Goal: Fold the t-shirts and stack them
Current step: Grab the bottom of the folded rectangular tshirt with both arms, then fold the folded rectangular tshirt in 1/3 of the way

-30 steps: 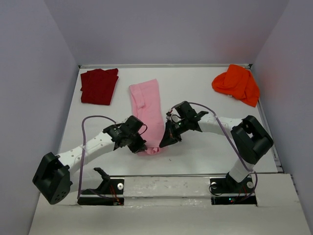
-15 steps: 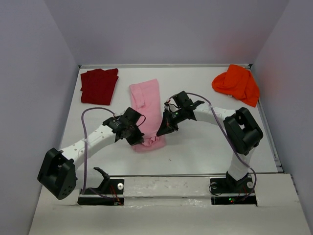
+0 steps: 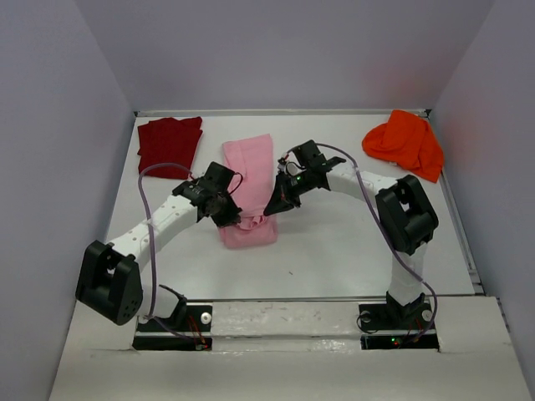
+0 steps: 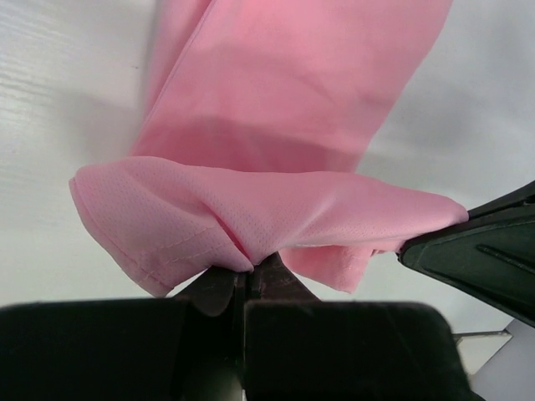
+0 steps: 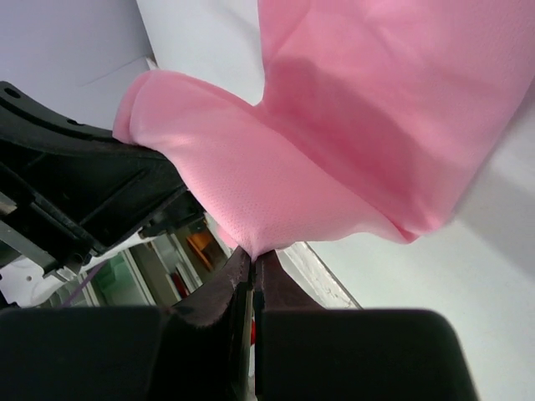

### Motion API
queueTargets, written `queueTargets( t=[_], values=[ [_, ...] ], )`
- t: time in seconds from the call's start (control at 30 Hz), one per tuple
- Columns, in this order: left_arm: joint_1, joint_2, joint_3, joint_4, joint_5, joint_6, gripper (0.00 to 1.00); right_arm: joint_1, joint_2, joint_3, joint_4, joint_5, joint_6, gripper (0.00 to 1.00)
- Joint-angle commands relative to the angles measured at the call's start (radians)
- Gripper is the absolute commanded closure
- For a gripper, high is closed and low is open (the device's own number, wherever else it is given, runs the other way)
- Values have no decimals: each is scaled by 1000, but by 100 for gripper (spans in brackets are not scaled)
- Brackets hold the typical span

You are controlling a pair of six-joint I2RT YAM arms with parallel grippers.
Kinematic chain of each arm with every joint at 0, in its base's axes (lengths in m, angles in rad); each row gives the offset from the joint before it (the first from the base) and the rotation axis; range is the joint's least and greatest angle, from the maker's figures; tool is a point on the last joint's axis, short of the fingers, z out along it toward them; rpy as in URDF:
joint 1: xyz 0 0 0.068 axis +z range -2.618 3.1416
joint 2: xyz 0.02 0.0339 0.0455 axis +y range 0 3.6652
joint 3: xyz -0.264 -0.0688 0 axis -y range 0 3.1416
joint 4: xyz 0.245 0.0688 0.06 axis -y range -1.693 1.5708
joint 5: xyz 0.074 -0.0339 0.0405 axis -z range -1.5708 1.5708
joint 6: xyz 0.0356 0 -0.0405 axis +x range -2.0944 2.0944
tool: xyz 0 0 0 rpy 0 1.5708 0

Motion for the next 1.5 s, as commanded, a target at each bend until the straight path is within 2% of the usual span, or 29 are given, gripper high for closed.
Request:
queueTargets(
  t=[0.0,0.27,0.63,0.77,0.9,0.93,0.97,1.0,1.07,1.1,1.13,1.2,1.23,1.3,1.33,1.4,1.43,1.47],
  values=[
    [18,24,39,-34,-41,69,100,-45,33,89,-61,29,-39,100],
    [62,134,45,64,-33,138,100,-75,119,162,-76,42,-62,100],
    [174,321,204,138,-46,280,100,-126,258,278,-88,54,-109,100],
    [185,402,275,127,-20,308,100,-126,301,318,-88,72,-117,100],
    [185,421,243,190,55,316,100,-135,365,396,-94,65,-114,100],
    [185,427,237,202,68,319,100,-135,376,405,-94,68,-116,98],
    [185,430,230,212,71,320,100,-135,384,412,-94,78,-116,83],
    [187,432,220,219,78,320,97,-135,390,415,-94,112,-116,46],
    [185,429,209,235,85,323,89,-135,390,413,-97,143,-131,26],
    [185,426,203,236,85,323,79,-135,387,413,-99,158,-137,24],
    [185,420,200,236,80,323,63,-135,381,415,-108,157,-151,22],
    [185,415,195,233,72,323,53,-144,352,409,-116,166,-165,22],
    [185,412,197,227,69,323,42,-144,340,396,-116,166,-169,21],
    [185,404,192,226,66,322,39,-144,312,380,-121,161,-172,21],
    [185,395,191,223,63,320,29,-144,283,370,-122,157,-168,22],
    [185,386,192,218,62,316,25,-144,257,341,-131,135,-162,22],
    [185,383,195,215,59,314,20,-144,242,327,-137,131,-154,23],
    [185,377,198,206,57,308,6,-144,202,311,-140,128,-149,23]
  ],
)
